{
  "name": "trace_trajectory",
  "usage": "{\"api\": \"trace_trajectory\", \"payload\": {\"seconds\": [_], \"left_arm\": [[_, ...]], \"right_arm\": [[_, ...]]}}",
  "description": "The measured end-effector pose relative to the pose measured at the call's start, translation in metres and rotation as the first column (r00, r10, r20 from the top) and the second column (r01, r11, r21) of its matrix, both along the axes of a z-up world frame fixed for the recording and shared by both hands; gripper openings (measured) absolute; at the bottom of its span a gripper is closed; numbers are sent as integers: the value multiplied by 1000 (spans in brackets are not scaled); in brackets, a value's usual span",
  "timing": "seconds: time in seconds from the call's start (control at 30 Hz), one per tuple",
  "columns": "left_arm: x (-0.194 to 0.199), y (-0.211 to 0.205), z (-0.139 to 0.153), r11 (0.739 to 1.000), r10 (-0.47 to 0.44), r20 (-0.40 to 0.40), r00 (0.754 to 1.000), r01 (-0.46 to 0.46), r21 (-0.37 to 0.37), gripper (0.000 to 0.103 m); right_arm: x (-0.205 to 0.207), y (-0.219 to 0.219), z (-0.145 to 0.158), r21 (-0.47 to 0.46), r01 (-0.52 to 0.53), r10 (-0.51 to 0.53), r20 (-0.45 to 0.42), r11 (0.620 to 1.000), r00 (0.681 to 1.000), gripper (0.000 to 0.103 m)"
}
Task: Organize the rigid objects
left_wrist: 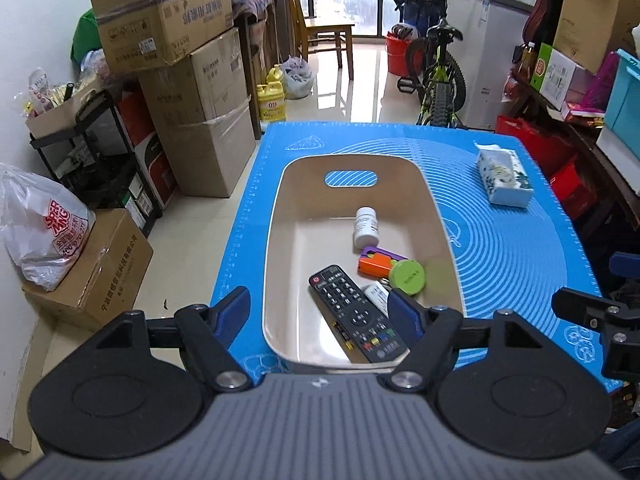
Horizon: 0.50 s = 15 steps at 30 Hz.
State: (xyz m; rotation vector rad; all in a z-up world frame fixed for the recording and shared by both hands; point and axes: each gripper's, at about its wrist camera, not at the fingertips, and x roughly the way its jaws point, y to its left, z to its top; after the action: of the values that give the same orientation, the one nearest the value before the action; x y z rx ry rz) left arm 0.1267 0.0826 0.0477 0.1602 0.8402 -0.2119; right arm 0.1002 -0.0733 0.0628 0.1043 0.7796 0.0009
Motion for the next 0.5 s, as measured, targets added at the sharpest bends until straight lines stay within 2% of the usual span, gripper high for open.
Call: {"api": "trace_trajectory", "payload": {"seconds": [0.3, 0.5], "left_arm": [[-66, 3, 15, 1000, 22, 26, 999, -22, -14, 76], [-97, 8, 19, 997, 49, 13, 999, -48, -60, 76]], "right_arm": [[-74, -17, 15, 28, 72, -72, 17, 997, 997, 92], [-116, -29, 25, 40, 98, -99, 32, 994, 995, 92]]}}
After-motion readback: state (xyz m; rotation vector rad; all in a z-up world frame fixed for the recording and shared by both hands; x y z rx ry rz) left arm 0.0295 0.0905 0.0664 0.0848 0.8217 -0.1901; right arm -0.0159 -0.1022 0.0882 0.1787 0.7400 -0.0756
